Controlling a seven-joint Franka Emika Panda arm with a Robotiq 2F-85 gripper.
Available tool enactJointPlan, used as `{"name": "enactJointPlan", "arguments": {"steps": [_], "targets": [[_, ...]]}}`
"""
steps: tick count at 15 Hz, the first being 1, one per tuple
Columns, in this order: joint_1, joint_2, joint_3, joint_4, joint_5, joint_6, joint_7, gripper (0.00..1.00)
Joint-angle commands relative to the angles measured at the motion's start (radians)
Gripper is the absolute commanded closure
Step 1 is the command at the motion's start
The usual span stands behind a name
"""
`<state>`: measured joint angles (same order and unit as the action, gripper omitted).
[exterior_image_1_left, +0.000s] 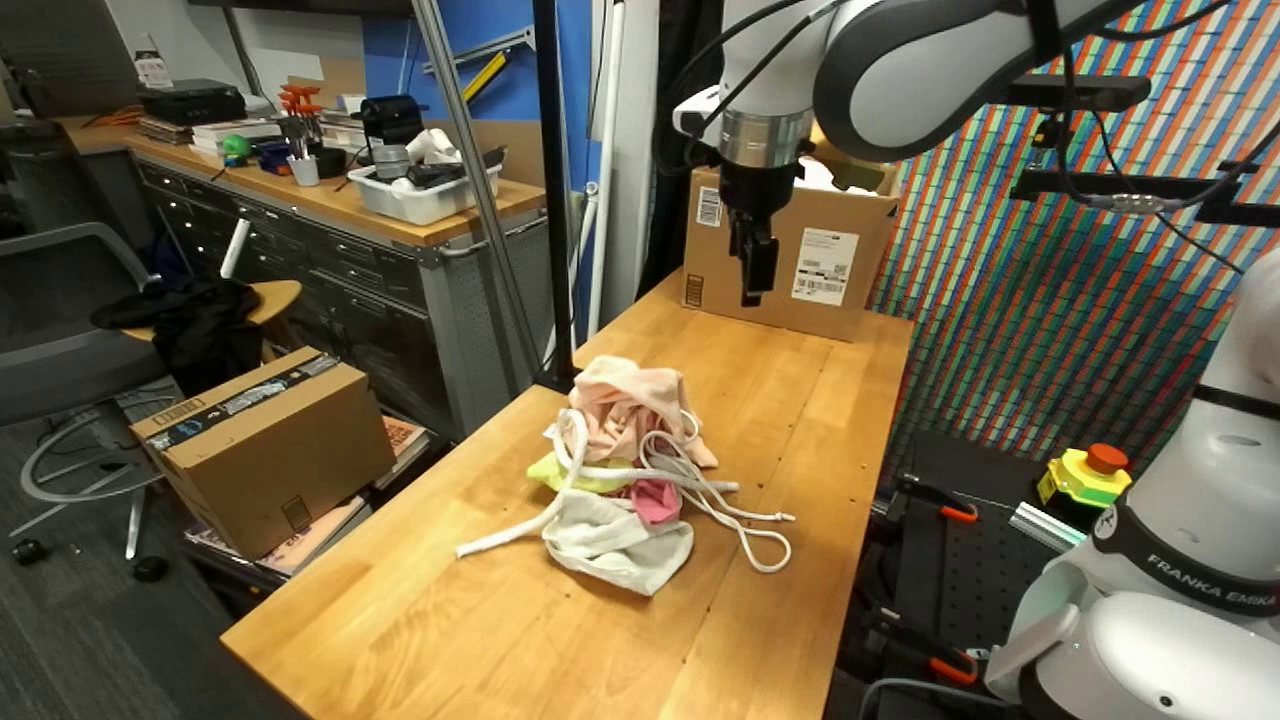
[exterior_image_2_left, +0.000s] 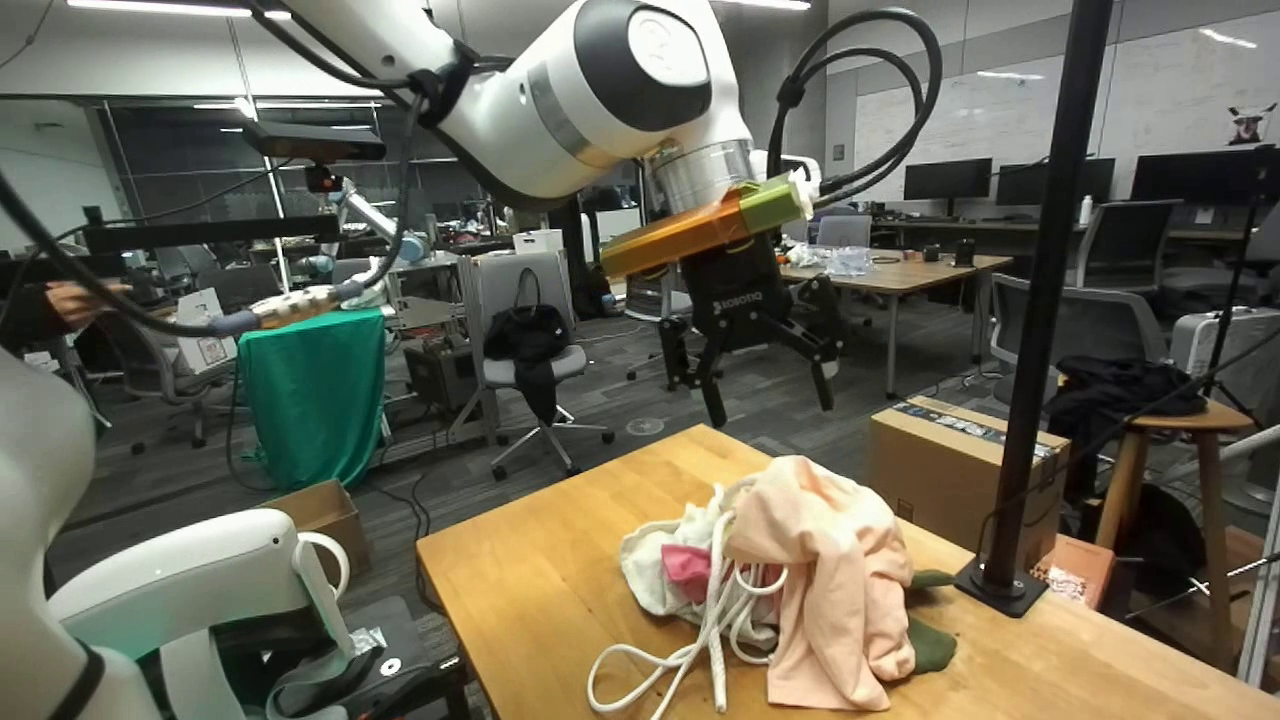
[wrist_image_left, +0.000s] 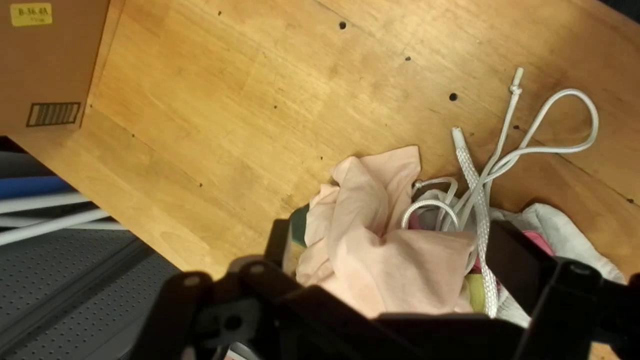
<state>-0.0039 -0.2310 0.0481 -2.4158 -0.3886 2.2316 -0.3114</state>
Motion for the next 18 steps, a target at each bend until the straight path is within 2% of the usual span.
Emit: {"name": "enactJointPlan", "arguments": {"steps": [1, 8, 13, 18], "targets": [[0.026, 0.134, 0.001, 0.138, 0.010, -0.029, -0.011, 0.00], [0.025, 0.295, -0.010, 0.239, 0.104, 0.032, -0.098, 0.00], [0.016, 0.366, 0.003, 0.245, 0.234, 0.127, -0.151, 0.00], [0.011, 0.437, 0.010, 0.235, 0.267, 0.249, -0.169, 0.00]]}}
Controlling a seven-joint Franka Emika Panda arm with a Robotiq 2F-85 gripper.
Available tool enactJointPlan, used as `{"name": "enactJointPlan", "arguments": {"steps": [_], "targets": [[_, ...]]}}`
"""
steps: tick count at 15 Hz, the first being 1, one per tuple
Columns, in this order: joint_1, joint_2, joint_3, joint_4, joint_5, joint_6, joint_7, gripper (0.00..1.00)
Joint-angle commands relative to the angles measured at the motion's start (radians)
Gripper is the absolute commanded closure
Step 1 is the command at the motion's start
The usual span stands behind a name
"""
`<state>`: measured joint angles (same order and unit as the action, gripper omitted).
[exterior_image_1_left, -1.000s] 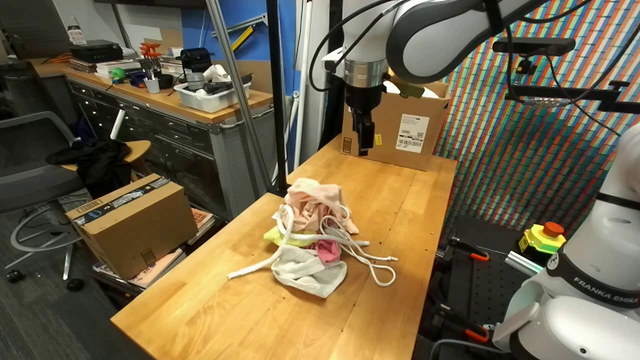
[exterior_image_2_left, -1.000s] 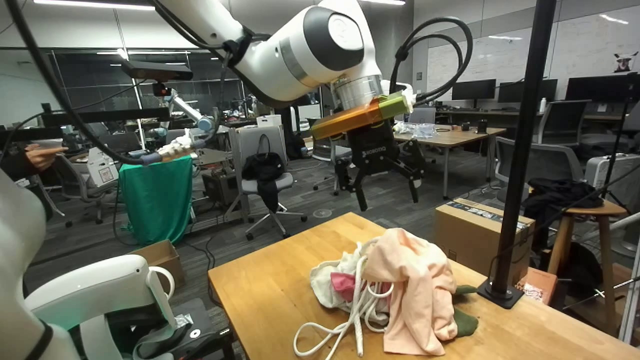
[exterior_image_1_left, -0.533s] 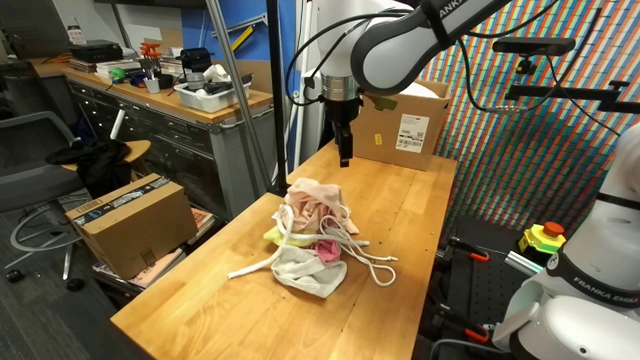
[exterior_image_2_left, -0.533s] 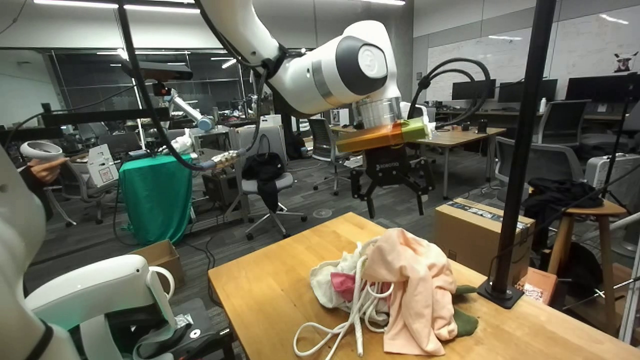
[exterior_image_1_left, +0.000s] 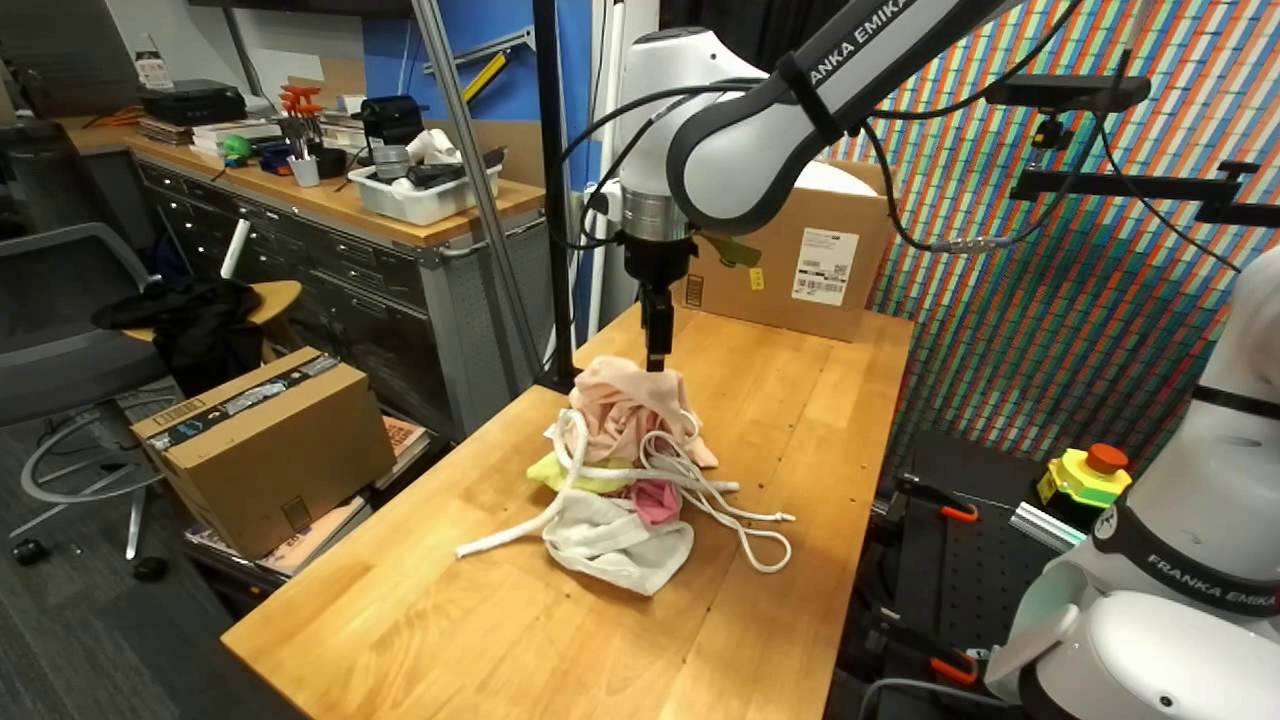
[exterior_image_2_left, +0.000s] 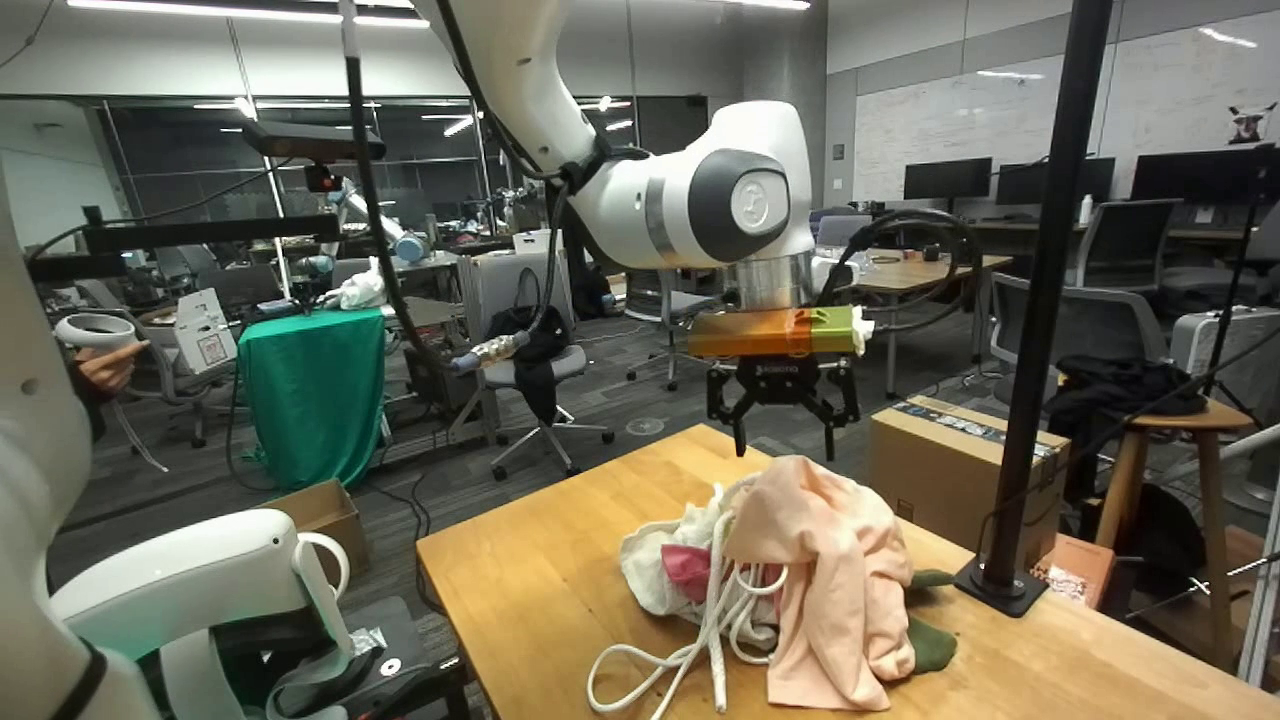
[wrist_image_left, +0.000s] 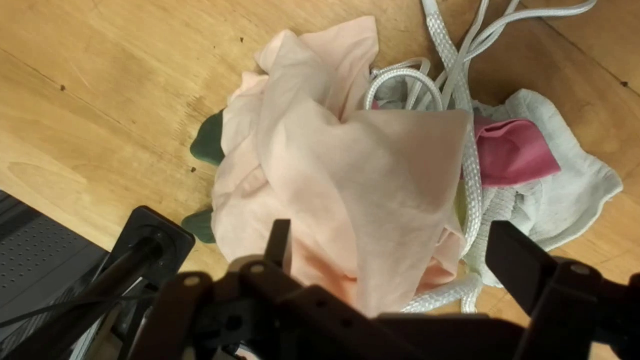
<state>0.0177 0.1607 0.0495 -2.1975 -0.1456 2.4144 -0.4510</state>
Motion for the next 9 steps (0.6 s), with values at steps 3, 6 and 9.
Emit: {"name": "enactJointPlan", "arguments": {"steps": [3, 6, 9], "targets": [[-0.010, 0.092, 0.010, 0.026, 0.007, 0.113, -0.013, 0.00], [-0.006, 0.135, 0.009, 0.033, -0.015, 0.134, 0.004, 0.00], [-0.006, 0.167, 0.013, 0.038, -0.016, 0.148, 0.009, 0.00]]}}
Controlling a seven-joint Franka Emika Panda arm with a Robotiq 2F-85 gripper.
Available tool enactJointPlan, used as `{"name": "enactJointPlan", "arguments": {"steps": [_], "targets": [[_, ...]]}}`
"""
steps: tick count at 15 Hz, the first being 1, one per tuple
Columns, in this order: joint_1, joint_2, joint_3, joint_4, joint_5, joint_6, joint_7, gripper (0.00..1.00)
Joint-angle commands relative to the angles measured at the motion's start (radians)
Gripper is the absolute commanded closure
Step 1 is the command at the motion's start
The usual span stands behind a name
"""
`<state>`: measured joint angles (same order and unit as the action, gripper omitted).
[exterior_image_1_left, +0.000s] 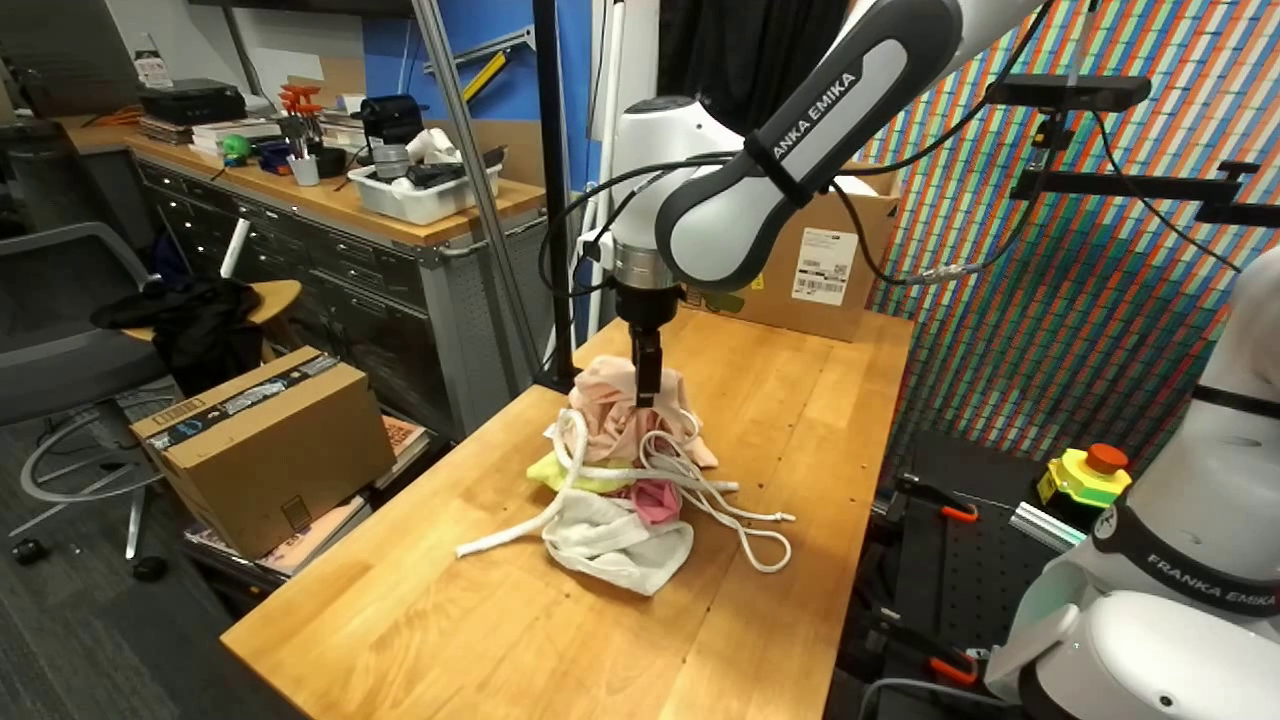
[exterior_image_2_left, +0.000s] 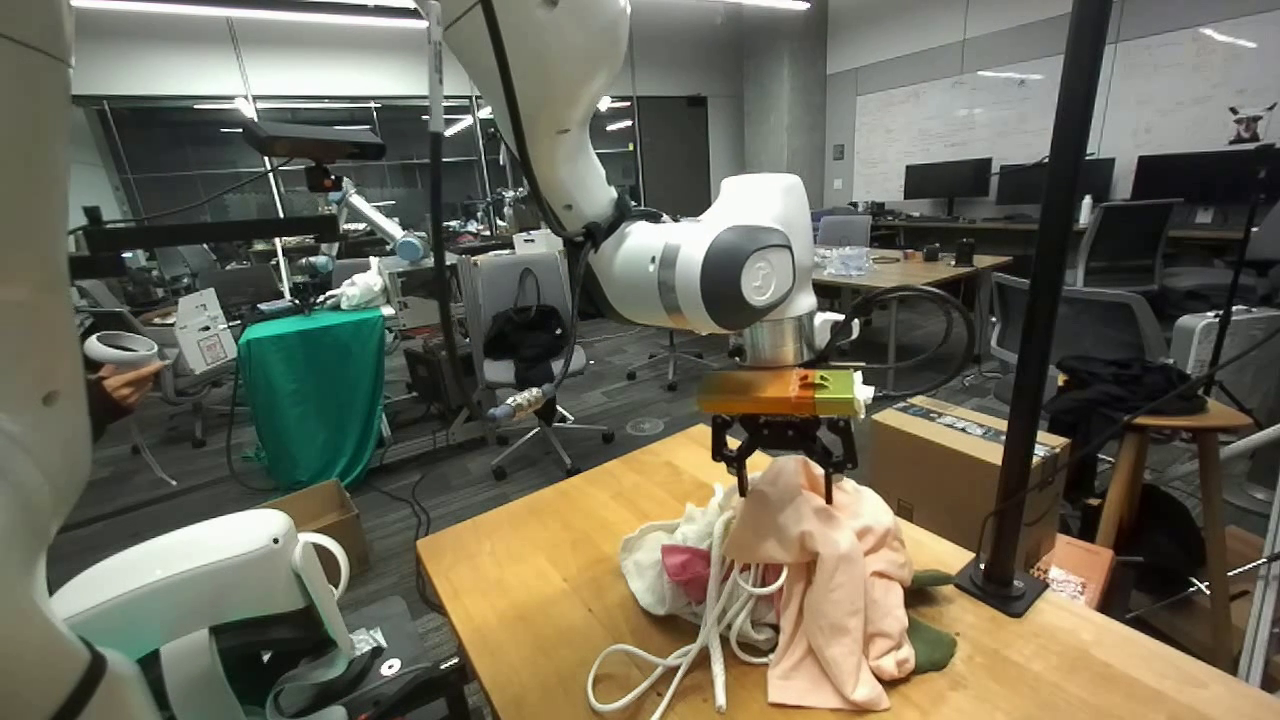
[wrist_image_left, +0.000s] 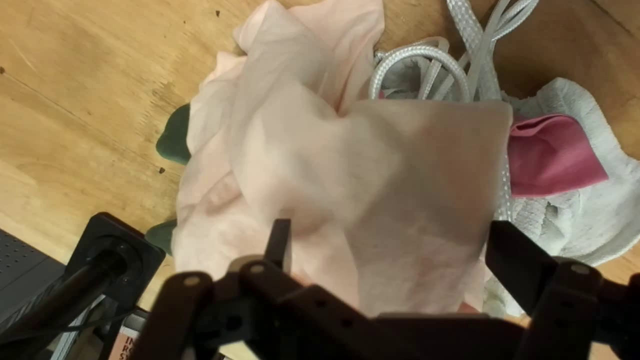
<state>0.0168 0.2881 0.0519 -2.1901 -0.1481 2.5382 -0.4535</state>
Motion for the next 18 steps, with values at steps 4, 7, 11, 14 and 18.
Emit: {"name": "enactJointPlan", "arguments": {"steps": [4, 7, 11, 14, 18], "targets": [[-0.001, 0.074, 0.009, 0.048, -0.026, 0.045, 0.028, 0.00], [0.000, 0.084, 0.008, 0.059, -0.031, 0.040, 0.032, 0.34], [0.001, 0.094, 0.001, 0.071, -0.049, 0.021, 0.039, 0.67], [0.003, 0.094, -0.008, 0.074, -0.072, 0.011, 0.054, 0.89], [0.013, 0.090, -0.025, 0.076, -0.119, -0.009, 0.090, 0.99]]}}
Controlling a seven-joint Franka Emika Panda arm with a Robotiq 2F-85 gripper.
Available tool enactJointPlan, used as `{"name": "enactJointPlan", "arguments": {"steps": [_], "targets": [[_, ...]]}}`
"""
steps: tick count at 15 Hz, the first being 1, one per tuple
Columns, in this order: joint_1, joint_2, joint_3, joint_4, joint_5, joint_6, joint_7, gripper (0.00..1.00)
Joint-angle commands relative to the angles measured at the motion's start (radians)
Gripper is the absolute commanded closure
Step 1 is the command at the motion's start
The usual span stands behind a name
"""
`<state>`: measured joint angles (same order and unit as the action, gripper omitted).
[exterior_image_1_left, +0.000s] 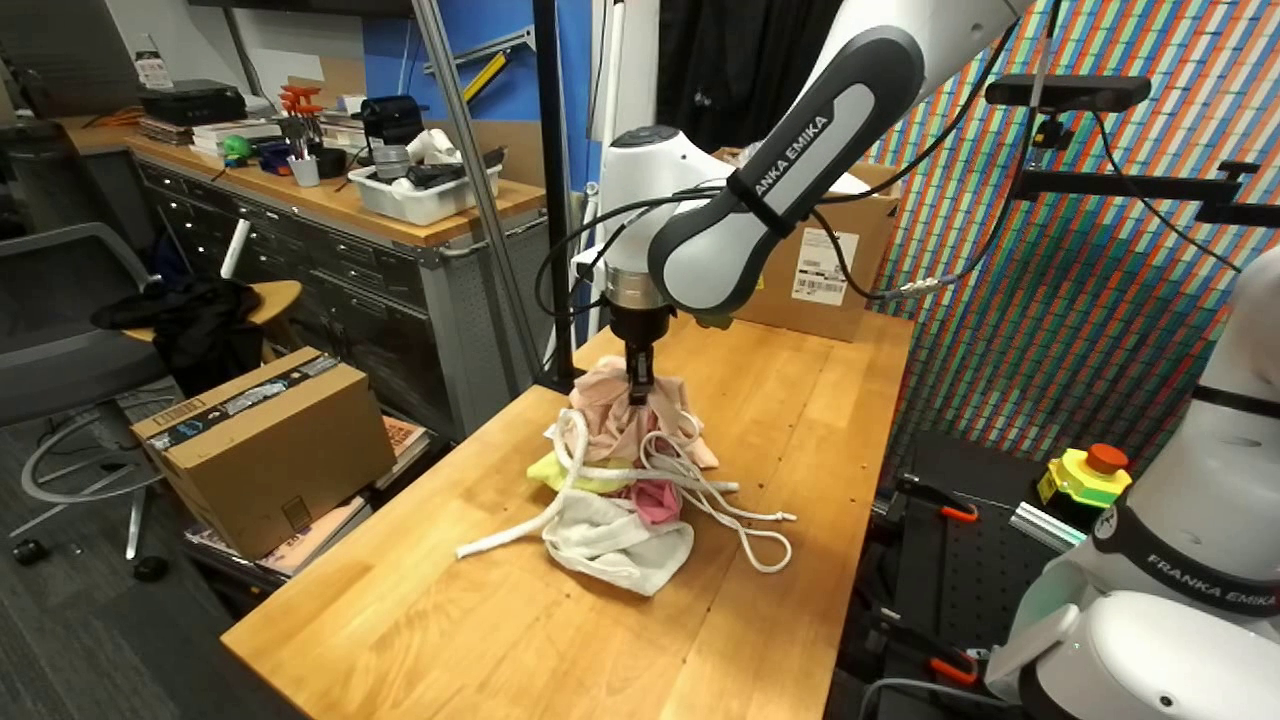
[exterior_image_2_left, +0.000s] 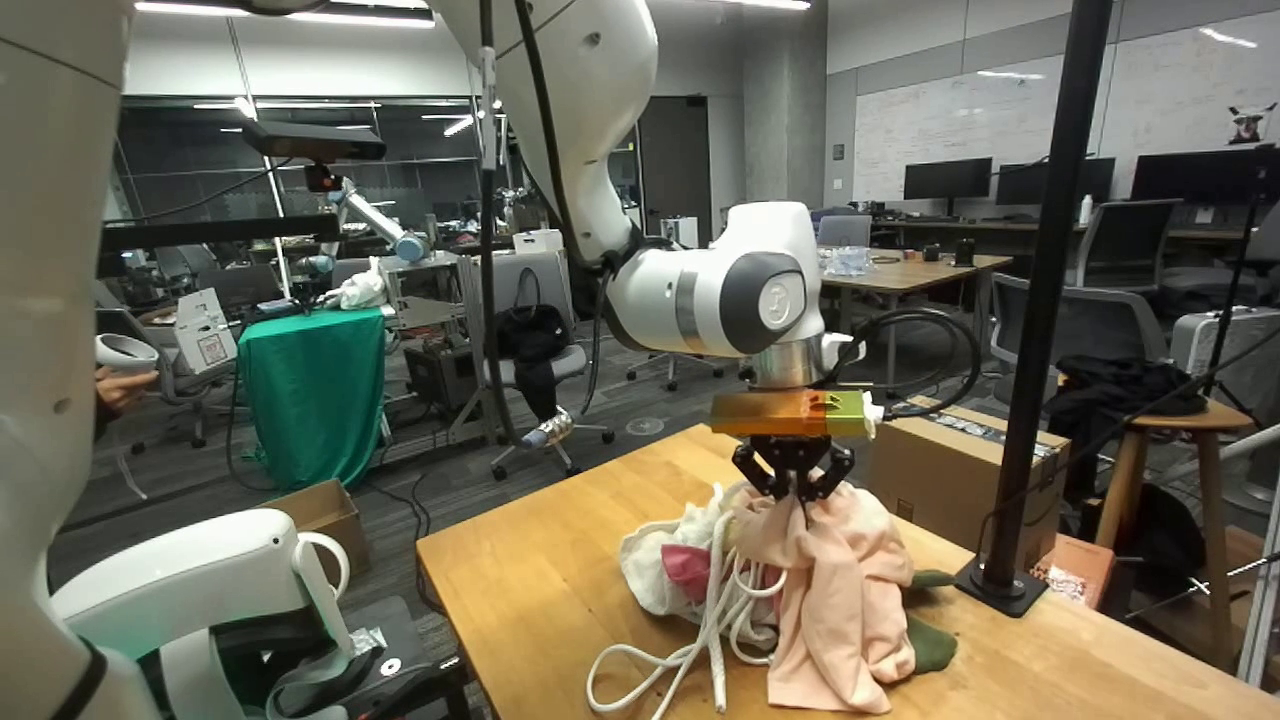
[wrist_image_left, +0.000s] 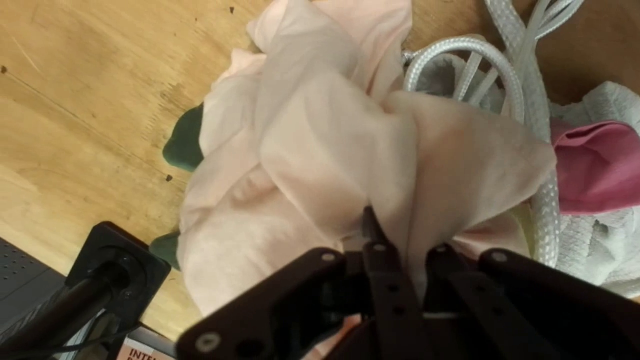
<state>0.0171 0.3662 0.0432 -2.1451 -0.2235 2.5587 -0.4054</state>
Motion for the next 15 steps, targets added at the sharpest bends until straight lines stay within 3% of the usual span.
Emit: {"name": "enactJointPlan", "arguments": {"steps": [1, 7, 15], "targets": [[0.016, 0.012, -0.019, 0.032, -0.057, -0.033, 0.053, 0.95], [0.038, -0.059, -0.051, 0.004, -0.170, -0.015, 0.163, 0.94], [-0.004, -0.351, -0.121, -0.067, -0.260, 0.041, 0.325, 0.94]]}}
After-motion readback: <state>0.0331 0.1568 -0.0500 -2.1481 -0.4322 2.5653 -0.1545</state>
